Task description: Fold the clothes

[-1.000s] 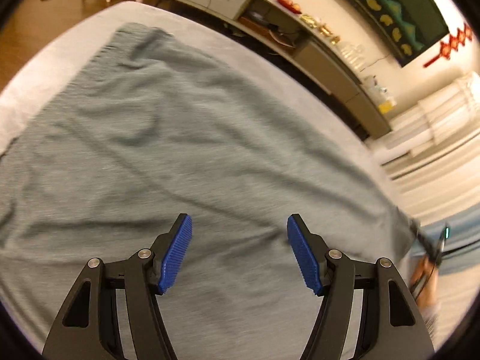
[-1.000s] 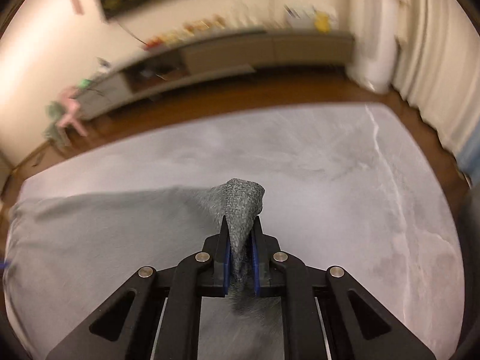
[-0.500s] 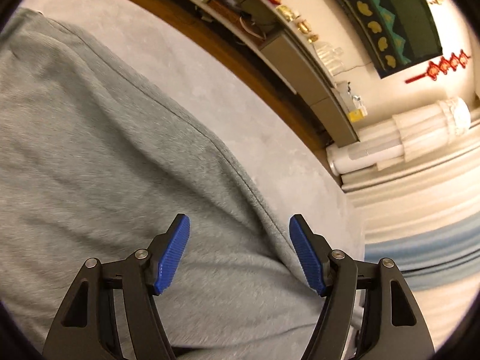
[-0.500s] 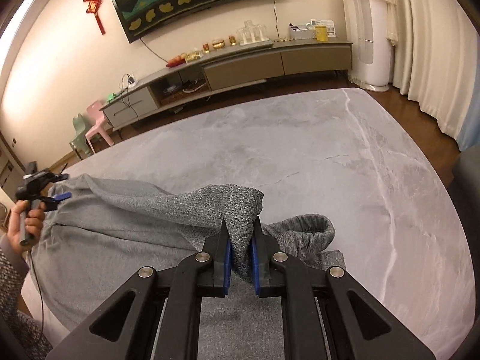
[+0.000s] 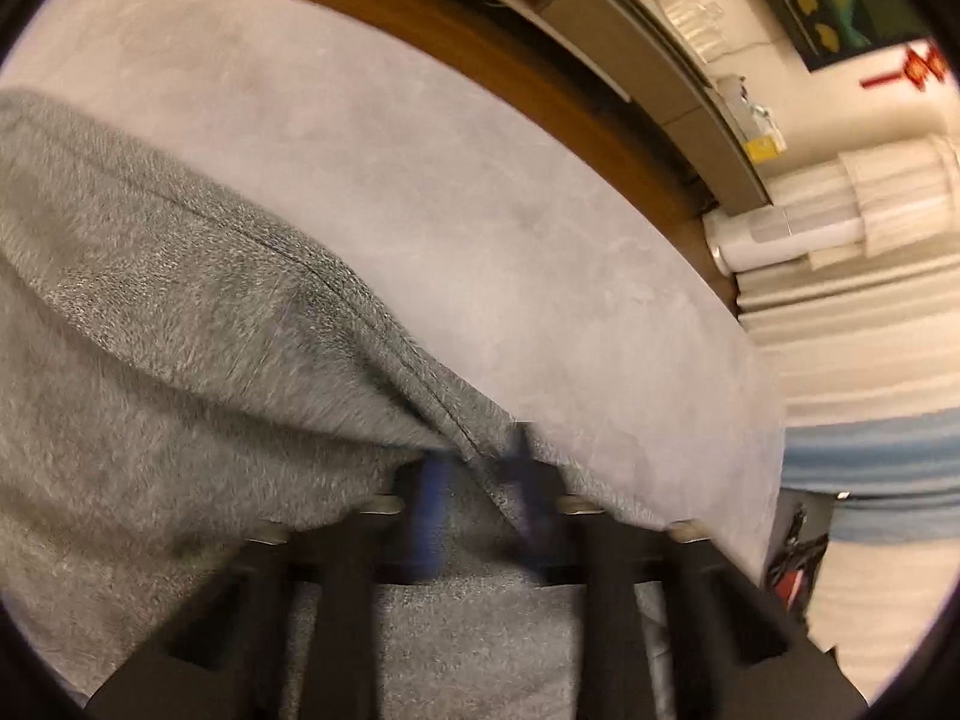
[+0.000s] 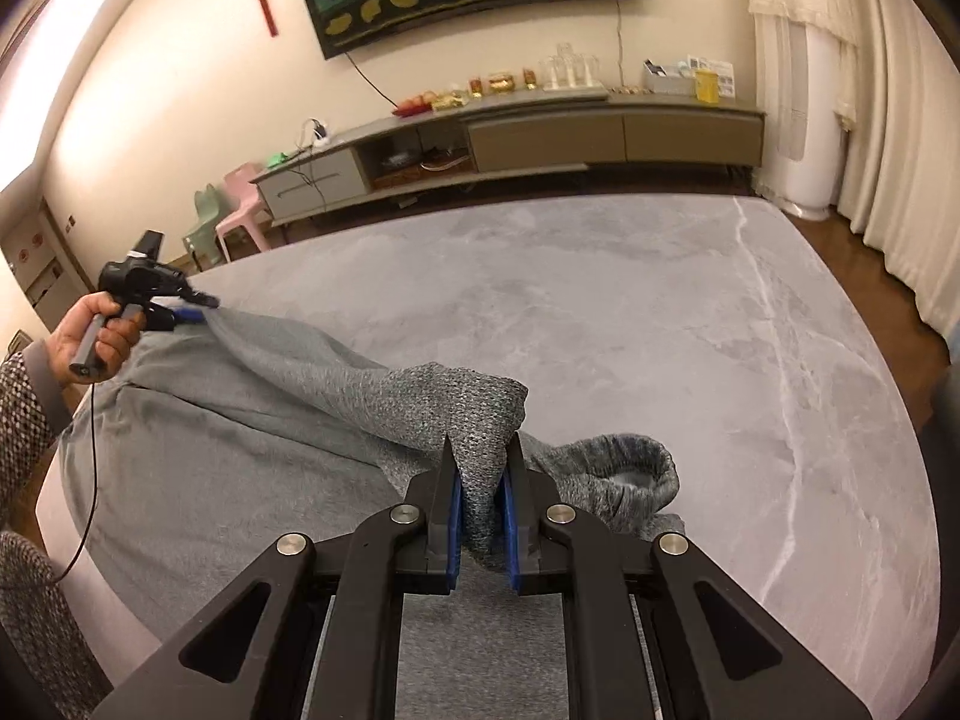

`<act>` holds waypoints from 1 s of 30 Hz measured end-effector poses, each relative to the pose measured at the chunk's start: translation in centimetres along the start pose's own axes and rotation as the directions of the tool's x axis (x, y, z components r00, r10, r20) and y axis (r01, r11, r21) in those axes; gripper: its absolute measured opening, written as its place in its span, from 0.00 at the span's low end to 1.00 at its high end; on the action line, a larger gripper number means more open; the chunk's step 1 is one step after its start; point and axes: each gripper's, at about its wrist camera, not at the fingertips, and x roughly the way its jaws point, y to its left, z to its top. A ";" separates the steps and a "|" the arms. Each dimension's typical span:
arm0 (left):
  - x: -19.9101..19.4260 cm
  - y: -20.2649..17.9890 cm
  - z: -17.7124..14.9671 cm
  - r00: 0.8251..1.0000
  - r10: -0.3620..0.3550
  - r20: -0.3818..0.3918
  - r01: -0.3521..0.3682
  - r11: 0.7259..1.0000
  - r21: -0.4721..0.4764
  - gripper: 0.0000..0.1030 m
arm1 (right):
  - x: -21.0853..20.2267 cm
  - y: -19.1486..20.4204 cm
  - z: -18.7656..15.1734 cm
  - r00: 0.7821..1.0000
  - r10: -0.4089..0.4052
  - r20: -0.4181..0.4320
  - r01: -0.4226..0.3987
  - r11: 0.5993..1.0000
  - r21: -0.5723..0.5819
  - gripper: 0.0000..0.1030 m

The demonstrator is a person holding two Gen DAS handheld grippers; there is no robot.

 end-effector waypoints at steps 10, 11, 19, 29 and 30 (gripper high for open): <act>-15.8 4.7 -21.5 0.959 -0.219 0.178 0.187 0.966 0.177 0.07 | -7.0 1.6 -2.2 0.976 -0.086 0.201 0.132 0.965 -0.228 0.18; -15.1 5.6 -23.6 0.971 -0.186 0.151 0.159 0.972 0.173 0.08 | -6.8 1.5 -3.8 0.980 -0.107 0.166 0.150 0.950 -0.273 0.23; -13.5 8.4 -28.9 0.985 -0.069 0.156 0.045 0.987 0.153 0.37 | -6.2 -2.7 -11.8 0.978 -0.135 -0.160 0.134 0.991 -0.019 0.40; -12.7 7.8 -26.0 0.977 -0.046 0.208 0.020 0.992 0.125 0.63 | -3.5 -2.0 -8.4 0.982 -0.027 -0.187 0.075 0.964 0.254 0.56; -12.0 7.2 -25.6 0.978 -0.029 0.205 -0.001 0.989 0.145 0.55 | -2.3 -1.6 -8.1 0.973 -0.065 -0.221 0.114 0.969 0.219 0.37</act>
